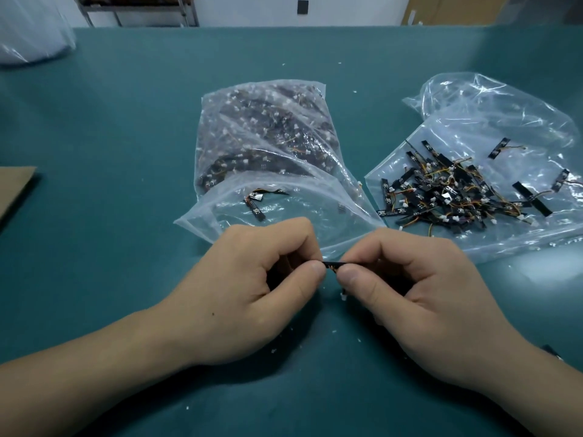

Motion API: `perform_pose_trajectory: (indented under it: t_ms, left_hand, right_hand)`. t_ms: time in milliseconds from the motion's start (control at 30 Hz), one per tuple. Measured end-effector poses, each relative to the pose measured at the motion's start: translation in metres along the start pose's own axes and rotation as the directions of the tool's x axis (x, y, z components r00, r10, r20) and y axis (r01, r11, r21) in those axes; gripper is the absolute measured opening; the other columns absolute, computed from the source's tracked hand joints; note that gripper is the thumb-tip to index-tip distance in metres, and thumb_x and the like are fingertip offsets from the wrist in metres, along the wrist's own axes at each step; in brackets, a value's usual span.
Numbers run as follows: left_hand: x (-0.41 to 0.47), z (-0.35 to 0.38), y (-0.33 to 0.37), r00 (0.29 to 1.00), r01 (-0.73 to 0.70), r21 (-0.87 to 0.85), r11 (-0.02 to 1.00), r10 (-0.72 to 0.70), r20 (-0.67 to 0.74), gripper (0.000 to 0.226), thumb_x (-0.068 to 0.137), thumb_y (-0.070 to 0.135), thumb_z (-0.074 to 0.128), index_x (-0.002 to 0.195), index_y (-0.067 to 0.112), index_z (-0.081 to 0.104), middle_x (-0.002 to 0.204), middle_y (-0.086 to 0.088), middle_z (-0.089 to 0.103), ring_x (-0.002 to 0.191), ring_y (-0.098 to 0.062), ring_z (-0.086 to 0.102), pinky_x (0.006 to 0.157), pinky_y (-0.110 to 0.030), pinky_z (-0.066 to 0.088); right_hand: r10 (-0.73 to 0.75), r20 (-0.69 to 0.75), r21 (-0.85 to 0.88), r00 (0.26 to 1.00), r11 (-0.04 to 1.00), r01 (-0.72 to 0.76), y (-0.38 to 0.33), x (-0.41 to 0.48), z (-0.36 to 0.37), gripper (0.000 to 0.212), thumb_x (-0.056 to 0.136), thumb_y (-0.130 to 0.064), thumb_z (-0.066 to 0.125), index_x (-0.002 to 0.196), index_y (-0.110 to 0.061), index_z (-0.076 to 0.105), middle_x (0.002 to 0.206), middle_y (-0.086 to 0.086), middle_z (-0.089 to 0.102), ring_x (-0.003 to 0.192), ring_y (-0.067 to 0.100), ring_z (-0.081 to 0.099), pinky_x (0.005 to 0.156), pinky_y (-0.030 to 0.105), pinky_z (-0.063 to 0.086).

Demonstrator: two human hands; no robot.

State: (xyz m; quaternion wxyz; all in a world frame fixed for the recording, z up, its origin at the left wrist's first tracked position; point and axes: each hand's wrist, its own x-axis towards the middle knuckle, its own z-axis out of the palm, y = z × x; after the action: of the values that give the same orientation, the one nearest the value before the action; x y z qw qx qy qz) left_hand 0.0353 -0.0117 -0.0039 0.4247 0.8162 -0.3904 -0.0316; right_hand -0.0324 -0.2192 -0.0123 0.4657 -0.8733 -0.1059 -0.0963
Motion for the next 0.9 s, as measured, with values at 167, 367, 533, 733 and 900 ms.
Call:
perform_pose_trajectory:
  t_ms: [167,367,533,733,900]
  left_hand:
    - [0.0010,-0.0021,-0.0002,0.999,0.040,-0.016,0.999,-0.040,-0.002,0.015,0.095,0.025,0.061,0.081,0.023,0.060,0.066,0.005,0.062,0.061,-0.016,0.057,0.055,-0.017,0.041]
    - [-0.0005,-0.0001,0.0017,0.998,0.054,-0.043,0.998,-0.054,-0.009,0.012,0.095,0.024,0.062,0.082,0.023,0.063,0.067,0.006,0.066,0.060,-0.017,0.061,0.056,-0.020,0.044]
    - [-0.0012,0.0007,0.0014,0.999,0.041,-0.024,0.999,-0.041,-0.001,0.015,0.095,0.021,0.062,0.080,0.023,0.061,0.065,0.007,0.065,0.059,-0.016,0.059,0.055,-0.017,0.041]
    - [-0.0005,0.0012,0.0015,0.999,0.041,-0.023,0.999,-0.041,0.016,0.014,0.097,0.023,0.060,0.083,0.023,0.062,0.068,0.010,0.067,0.060,-0.011,0.060,0.056,-0.013,0.040]
    - [-0.0012,0.0004,0.0028,1.000,0.018,0.009,1.000,-0.018,0.007,0.018,0.096,0.021,0.061,0.079,0.022,0.059,0.065,0.013,0.063,0.058,-0.007,0.057,0.056,-0.009,0.036]
  right_hand:
    - [0.032,-0.013,0.006,0.999,0.999,-0.032,-0.0014,0.0017,0.0014,0.012,0.093,-0.031,0.070,0.082,-0.026,0.070,0.062,-0.009,0.063,0.050,0.014,0.056,0.050,0.021,0.044]
    - [0.050,-0.012,0.039,0.999,0.998,-0.050,-0.0013,-0.0007,0.0002,0.011,0.093,-0.030,0.070,0.083,-0.026,0.070,0.063,-0.005,0.064,0.051,0.019,0.057,0.051,0.031,0.047]
    - [0.024,0.006,0.030,1.000,0.999,-0.024,-0.0001,-0.0012,0.0006,0.012,0.093,-0.028,0.070,0.082,-0.024,0.069,0.063,-0.011,0.062,0.051,0.015,0.056,0.050,0.021,0.043]
    - [0.043,0.013,0.042,0.999,0.998,-0.043,-0.0006,-0.0011,0.0004,0.012,0.093,-0.027,0.069,0.082,-0.024,0.067,0.065,-0.002,0.065,0.052,0.018,0.057,0.050,0.032,0.046]
    - [0.070,0.032,0.072,0.997,0.995,-0.072,-0.0016,-0.0013,0.0001,0.010,0.094,-0.029,0.068,0.084,-0.025,0.067,0.068,-0.003,0.066,0.053,0.017,0.057,0.051,0.028,0.046]
